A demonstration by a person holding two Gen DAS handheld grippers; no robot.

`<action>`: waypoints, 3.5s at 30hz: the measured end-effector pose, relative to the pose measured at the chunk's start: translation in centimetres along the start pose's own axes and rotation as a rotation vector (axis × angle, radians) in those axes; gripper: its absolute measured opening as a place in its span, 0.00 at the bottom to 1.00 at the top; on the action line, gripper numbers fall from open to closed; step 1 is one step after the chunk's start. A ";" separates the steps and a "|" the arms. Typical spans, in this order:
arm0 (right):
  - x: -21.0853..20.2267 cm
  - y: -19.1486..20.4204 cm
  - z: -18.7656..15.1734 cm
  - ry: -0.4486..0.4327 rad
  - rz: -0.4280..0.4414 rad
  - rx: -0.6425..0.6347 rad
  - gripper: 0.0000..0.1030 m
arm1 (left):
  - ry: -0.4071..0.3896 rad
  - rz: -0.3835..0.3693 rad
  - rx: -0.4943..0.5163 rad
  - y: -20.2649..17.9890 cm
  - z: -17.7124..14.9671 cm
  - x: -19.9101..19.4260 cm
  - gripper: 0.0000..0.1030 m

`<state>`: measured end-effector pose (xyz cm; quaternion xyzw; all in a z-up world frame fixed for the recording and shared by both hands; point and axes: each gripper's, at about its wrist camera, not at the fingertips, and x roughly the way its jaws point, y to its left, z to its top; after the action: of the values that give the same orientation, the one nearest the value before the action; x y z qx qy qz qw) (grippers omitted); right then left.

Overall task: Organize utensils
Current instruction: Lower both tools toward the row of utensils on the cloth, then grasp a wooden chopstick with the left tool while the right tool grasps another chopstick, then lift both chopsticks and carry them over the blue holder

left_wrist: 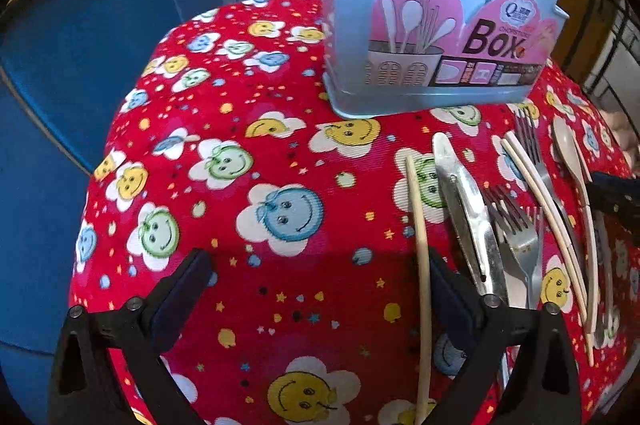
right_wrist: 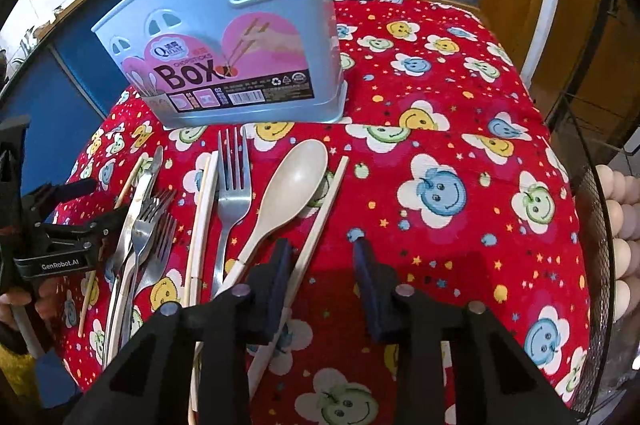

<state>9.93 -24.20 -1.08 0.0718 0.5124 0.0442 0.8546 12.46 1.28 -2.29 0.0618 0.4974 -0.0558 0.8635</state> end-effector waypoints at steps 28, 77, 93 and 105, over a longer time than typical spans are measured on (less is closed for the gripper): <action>1.5 -4.1 2.3 0.075 0.233 0.112 0.19 | 0.101 -0.036 0.044 -2.3 3.0 0.1 0.48; -16.3 1.2 8.1 -0.505 0.153 0.005 0.06 | -0.633 -0.230 -0.205 2.8 11.2 -18.5 0.04; -14.8 1.9 14.8 -0.588 0.041 -0.046 0.06 | -0.865 -0.165 -0.235 1.6 18.1 -18.2 0.04; -9.3 2.8 15.0 -0.534 -0.006 -0.126 0.06 | -0.865 -0.140 -0.283 2.0 17.0 -12.1 0.04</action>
<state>18.79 -23.95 14.41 0.0260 0.2653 0.0529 0.9624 21.22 0.97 16.69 -0.1195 0.0968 -0.0660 0.9859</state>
